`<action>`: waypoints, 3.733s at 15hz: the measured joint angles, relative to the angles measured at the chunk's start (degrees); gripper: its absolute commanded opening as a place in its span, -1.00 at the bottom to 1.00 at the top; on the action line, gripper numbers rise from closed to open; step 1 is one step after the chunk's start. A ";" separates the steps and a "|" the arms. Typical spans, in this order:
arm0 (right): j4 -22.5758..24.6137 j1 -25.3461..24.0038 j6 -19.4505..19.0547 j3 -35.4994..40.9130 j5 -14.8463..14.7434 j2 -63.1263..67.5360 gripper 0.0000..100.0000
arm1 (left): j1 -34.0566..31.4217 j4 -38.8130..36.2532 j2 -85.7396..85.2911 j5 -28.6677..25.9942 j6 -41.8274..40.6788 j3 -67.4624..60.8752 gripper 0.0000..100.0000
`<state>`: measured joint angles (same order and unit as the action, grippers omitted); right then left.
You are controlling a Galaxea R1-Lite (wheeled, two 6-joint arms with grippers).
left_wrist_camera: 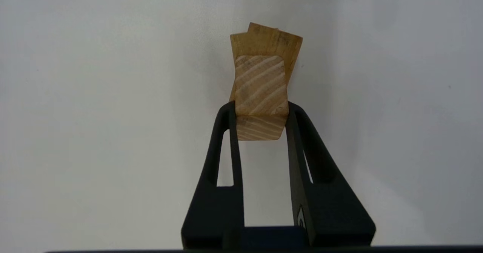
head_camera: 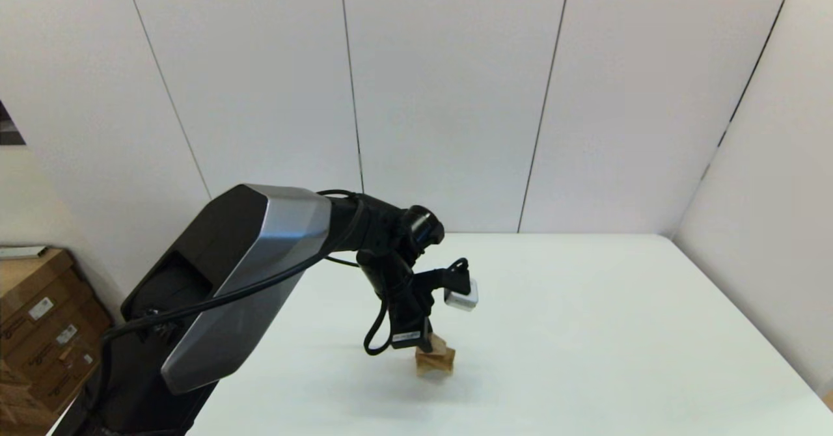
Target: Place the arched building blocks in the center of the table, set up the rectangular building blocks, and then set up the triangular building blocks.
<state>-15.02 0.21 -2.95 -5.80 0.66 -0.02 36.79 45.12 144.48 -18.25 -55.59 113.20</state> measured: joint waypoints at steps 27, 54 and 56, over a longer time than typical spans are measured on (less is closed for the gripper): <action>0.02 0.00 0.00 0.00 0.00 0.00 1.00 | 0.99 -1.77 0.87 0.15 0.77 0.00 -1.00; 0.00 -0.02 0.00 0.00 0.00 0.00 1.00 | -2.10 -0.16 -9.42 0.30 8.85 0.02 1.00; 0.00 -0.02 0.01 0.00 0.02 0.00 1.00 | -2.73 1.24 -14.82 0.39 13.81 -0.02 1.00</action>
<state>-15.02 0.18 -2.94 -5.80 0.68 -0.02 34.06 46.36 129.66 -17.86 -41.78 113.18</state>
